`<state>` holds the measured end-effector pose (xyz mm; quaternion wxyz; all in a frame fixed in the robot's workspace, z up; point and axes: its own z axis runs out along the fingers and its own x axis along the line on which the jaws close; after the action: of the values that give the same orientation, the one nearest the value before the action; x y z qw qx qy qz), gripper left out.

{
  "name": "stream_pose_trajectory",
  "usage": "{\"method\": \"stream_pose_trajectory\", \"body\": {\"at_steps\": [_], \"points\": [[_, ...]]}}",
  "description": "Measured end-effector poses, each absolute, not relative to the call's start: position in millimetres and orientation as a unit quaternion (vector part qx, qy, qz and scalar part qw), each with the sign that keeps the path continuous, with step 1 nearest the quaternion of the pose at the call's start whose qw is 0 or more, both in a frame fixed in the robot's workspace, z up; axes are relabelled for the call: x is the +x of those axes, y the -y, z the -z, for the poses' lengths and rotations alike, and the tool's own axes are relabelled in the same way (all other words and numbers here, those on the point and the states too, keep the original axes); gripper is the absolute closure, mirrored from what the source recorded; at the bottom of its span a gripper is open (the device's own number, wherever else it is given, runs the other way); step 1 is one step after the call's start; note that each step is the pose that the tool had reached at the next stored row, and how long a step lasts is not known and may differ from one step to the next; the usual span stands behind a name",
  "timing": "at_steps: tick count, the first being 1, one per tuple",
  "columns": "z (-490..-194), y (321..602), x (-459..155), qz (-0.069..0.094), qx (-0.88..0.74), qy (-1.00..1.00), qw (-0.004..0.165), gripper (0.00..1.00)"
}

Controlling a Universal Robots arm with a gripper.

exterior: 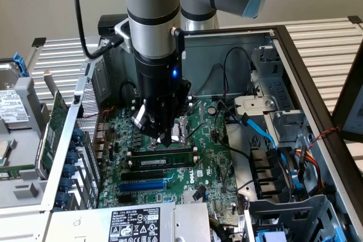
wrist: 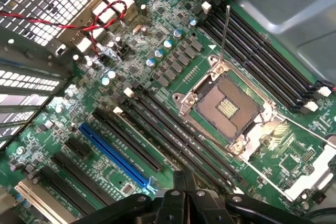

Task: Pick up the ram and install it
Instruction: 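Press down the ram until it locks into place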

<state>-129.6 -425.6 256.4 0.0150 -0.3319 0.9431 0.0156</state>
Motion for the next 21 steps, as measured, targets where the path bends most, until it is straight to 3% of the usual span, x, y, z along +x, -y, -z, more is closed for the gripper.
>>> {"method": "stream_pose_trajectory", "body": {"at_steps": [21], "points": [[-256.2,425.6,-129.6,-0.014,-0.192,-0.981,0.015,0.89]]}}
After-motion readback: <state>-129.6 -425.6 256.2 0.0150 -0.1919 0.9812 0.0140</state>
